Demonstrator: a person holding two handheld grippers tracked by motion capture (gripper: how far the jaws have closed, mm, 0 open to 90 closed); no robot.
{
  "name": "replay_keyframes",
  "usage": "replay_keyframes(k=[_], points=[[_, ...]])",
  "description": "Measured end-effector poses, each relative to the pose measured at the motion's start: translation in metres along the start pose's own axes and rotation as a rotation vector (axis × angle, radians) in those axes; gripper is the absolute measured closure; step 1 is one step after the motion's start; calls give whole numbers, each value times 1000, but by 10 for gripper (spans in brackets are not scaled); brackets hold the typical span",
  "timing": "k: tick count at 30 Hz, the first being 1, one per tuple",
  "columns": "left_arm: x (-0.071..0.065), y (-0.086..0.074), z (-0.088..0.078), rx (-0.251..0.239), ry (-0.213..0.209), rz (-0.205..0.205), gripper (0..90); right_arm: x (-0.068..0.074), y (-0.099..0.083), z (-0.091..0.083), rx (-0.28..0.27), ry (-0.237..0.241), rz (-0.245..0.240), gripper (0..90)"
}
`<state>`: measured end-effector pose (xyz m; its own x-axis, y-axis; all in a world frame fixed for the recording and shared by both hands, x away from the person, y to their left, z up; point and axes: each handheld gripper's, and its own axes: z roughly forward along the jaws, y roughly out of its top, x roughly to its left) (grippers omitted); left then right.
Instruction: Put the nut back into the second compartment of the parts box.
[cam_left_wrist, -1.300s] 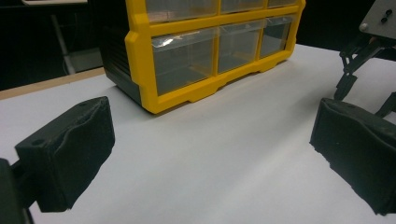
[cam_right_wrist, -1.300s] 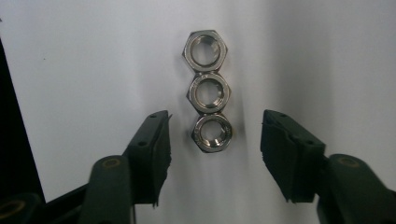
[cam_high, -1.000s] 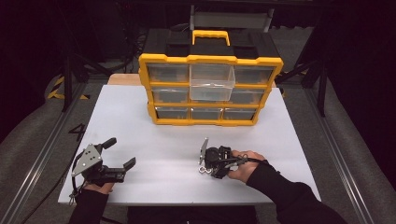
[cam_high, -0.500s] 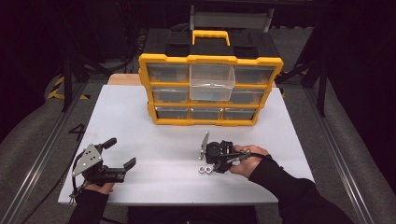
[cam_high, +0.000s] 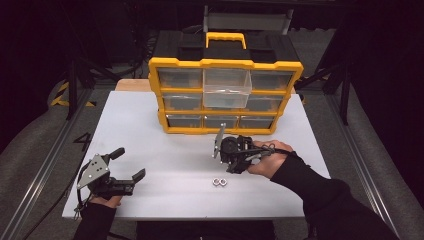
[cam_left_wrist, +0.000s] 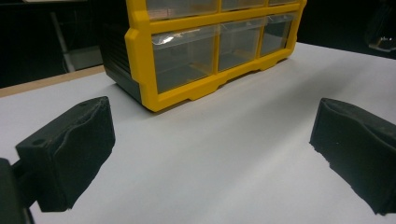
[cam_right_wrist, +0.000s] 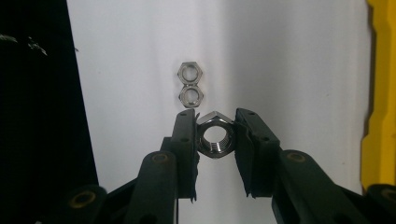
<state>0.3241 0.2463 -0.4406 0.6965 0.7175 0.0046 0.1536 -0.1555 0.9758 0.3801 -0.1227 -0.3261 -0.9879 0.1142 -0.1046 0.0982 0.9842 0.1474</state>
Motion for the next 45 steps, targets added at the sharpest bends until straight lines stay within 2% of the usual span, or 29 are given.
replay_keyframes(k=[1,3,8,11,13,17,18,25,34,45], points=[[0,0,0,0,0,-1,6,-2,3,-7,-4,-1,-11,698],[0,0,0,-1,0,-1,6,-2,4,-11,-1,-2,-5,698],[0,0,0,0,0,-4,6,-8,13,-36,-19,4,-10,698],[0,0,0,-2,0,-5,6,-10,16,-44,-15,-13,-17,698],[0,0,0,-2,1,-5,6,-14,19,-57,-16,-28,-23,698],[0,0,0,-1,1,-6,6,-20,24,-76,-28,-33,-15,698],[0,0,-1,-1,1,-5,6,-20,24,-76,-28,-33,-15,698],[0,0,-1,-2,1,-7,6,-30,29,-111,-69,-67,-8,698],[0,0,0,-5,3,-8,7,-42,38,-142,-94,-89,3,698],[1,0,1,2,-5,-2,7,-64,52,-179,-138,-119,28,698]])
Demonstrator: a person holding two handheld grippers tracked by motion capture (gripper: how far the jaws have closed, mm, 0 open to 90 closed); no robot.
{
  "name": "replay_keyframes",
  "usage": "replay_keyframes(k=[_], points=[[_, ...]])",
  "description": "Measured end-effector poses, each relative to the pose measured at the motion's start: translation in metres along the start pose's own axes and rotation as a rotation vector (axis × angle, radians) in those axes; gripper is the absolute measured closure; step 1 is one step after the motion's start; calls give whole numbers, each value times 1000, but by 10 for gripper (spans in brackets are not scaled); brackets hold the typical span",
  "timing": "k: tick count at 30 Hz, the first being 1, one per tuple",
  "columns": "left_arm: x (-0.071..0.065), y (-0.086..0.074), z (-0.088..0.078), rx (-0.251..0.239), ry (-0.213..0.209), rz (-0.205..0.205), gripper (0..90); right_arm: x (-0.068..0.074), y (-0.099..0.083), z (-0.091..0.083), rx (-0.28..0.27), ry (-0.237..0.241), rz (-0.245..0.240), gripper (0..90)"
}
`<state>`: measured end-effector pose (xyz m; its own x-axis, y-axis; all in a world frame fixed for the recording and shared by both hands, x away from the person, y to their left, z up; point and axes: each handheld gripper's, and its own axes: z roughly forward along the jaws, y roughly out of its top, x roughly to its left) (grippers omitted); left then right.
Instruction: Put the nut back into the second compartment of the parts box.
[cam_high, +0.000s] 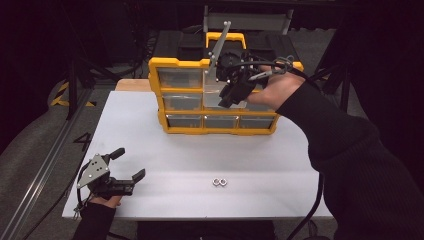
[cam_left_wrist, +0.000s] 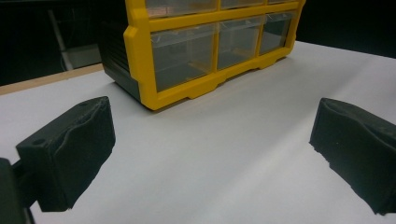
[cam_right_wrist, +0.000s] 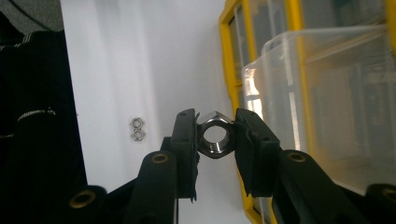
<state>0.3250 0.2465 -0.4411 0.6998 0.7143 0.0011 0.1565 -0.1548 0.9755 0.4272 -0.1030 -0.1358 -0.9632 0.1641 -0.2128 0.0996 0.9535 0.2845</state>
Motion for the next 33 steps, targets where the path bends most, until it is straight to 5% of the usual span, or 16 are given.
replay_keyframes(k=[16,33], points=[[-1,0,0,-1,-3,-5,7,-42,21,-7,-4,-58,62,698],[0,0,0,0,-5,2,7,-68,24,41,31,-7,103,698]])
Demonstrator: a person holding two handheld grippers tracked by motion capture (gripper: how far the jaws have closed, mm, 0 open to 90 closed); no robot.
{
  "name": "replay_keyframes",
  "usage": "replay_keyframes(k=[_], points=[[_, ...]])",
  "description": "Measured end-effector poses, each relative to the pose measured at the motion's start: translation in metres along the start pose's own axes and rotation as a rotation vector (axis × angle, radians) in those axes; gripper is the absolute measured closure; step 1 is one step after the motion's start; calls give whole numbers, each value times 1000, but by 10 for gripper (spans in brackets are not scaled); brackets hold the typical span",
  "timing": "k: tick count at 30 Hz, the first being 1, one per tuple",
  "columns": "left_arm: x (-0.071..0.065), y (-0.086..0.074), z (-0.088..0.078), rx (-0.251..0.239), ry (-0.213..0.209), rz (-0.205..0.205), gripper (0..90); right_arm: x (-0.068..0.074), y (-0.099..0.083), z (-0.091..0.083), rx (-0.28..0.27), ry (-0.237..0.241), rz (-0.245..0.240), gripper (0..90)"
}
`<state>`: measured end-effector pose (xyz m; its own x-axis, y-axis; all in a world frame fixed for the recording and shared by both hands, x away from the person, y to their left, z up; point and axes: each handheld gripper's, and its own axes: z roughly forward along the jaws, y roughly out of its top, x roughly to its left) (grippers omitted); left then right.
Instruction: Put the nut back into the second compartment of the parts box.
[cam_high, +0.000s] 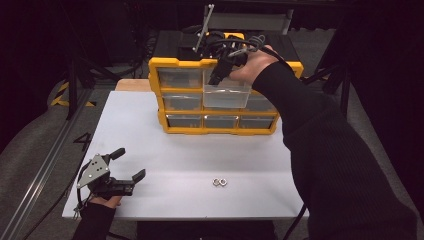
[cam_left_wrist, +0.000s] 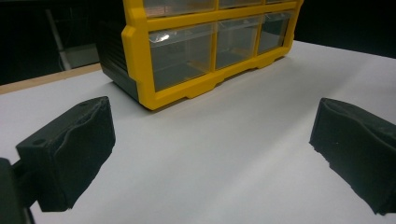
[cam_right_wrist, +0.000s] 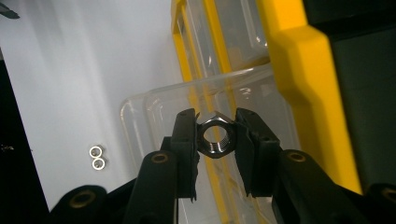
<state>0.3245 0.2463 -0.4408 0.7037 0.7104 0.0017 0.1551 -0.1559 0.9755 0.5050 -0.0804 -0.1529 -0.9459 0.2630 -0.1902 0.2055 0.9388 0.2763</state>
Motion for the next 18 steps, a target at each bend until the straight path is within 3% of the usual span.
replay_keyframes(k=[5,12,18], points=[[0,0,0,-1,-1,-3,7,-3,-1,15,25,25,4,696],[0,0,0,-5,-3,-7,7,-6,-1,21,39,28,13,696],[0,0,0,-5,-5,-3,7,-9,-3,23,35,68,31,694]])
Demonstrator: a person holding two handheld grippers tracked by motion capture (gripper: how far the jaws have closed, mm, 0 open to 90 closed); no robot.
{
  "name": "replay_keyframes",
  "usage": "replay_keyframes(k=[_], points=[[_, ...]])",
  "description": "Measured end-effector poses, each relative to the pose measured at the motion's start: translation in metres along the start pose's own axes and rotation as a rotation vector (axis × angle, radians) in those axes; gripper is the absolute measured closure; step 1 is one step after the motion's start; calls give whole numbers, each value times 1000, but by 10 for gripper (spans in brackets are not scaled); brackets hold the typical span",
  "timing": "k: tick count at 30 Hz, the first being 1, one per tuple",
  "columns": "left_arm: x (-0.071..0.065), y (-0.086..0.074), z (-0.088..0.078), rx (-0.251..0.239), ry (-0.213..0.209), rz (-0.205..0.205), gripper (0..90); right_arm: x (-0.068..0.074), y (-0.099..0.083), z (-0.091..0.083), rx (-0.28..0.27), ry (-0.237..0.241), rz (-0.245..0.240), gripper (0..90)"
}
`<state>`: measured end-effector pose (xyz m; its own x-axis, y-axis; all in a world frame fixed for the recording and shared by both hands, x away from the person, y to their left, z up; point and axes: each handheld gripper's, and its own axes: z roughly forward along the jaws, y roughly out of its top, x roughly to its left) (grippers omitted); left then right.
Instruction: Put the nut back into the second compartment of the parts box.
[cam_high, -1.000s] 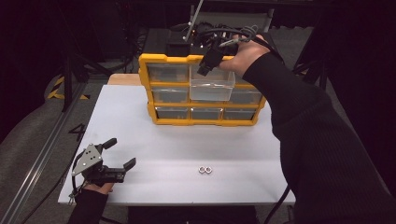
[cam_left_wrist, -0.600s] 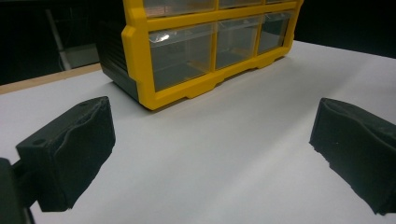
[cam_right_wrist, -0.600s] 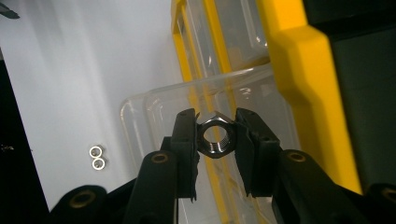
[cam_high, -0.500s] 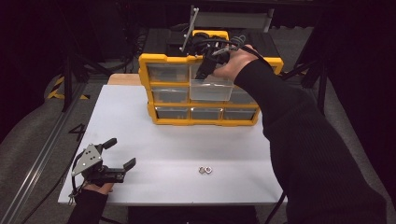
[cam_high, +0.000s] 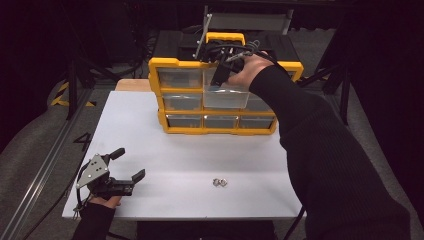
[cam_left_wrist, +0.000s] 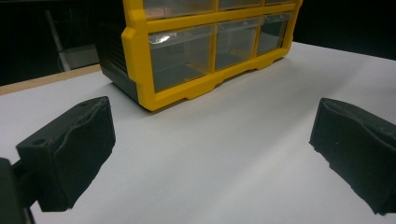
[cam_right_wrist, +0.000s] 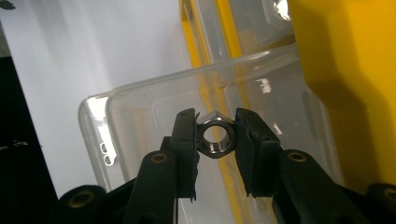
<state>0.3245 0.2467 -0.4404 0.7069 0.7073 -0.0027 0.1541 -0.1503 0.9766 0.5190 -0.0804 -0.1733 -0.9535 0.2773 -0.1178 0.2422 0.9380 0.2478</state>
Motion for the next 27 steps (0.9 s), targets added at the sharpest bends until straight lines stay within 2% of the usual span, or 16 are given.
replay_keyframes(k=[2,6,7,13,17,20,21,22,24,27], points=[[0,0,0,0,0,1,7,-1,0,0,-4,12,-1,693],[0,0,0,2,1,0,8,1,0,-1,-10,-12,-8,655],[0,0,0,0,0,-4,8,3,0,-3,-13,-32,-3,613],[0,0,0,2,0,0,8,5,-1,-7,-14,-56,0,606],[0,0,0,-1,1,-6,8,11,-4,-22,-42,-105,1,571],[0,-1,1,3,-3,-5,9,19,-10,-39,-62,-154,5,535],[0,-1,1,3,-3,-5,9,19,-10,-39,-62,-154,5,535],[0,0,1,6,-2,-1,9,24,-16,-51,-89,-175,10,492],[0,0,1,4,-1,-1,10,30,-22,-61,-120,-199,14,408],[0,0,0,4,0,-2,10,43,-31,-68,-136,-210,4,361]])
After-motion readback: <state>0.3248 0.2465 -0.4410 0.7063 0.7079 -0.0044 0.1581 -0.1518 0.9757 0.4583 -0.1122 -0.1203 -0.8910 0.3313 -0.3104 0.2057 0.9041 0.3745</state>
